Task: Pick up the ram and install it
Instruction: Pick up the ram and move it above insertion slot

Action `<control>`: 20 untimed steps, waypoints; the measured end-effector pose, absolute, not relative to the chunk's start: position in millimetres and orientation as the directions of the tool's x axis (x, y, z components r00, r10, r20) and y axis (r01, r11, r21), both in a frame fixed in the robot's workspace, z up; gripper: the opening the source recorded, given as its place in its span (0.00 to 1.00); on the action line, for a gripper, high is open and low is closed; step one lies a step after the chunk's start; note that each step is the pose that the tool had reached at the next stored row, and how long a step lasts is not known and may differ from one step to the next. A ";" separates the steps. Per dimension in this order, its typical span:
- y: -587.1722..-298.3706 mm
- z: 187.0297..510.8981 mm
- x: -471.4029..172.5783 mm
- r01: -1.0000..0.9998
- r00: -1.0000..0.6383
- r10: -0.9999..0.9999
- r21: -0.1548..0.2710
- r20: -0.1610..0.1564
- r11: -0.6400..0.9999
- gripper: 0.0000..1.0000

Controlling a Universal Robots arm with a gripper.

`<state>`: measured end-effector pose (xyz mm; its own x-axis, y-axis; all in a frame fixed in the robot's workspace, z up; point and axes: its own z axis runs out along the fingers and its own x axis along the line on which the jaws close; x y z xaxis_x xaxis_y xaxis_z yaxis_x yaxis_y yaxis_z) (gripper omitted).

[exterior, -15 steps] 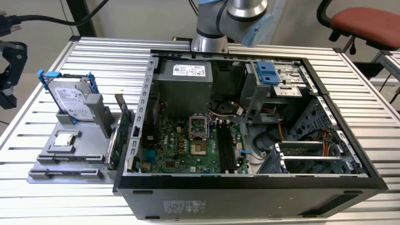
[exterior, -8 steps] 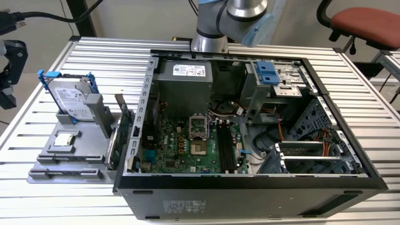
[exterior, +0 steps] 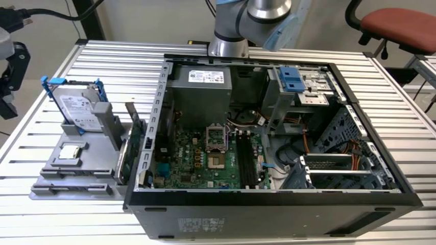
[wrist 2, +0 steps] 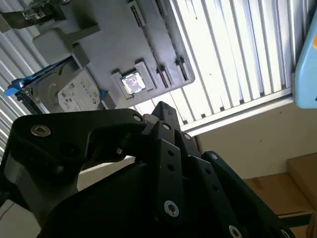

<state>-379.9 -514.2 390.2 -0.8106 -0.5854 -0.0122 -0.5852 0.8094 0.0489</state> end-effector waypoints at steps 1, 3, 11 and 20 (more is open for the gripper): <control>-514.2 390.2 -379.9 -0.595 -0.803 -0.595 0.049 -0.012 0.802 0.00; -514.2 390.2 -379.9 -0.617 -0.787 -0.617 0.049 -0.013 0.786 0.00; -514.2 389.7 -379.9 -0.697 -0.717 -0.697 0.045 -0.014 0.716 0.00; -514.2 388.9 -379.9 -0.777 -0.629 -0.777 0.035 -0.017 0.628 0.00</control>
<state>-379.9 -514.2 388.9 -0.6292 -0.7771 -0.0172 -0.7771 0.6284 0.0352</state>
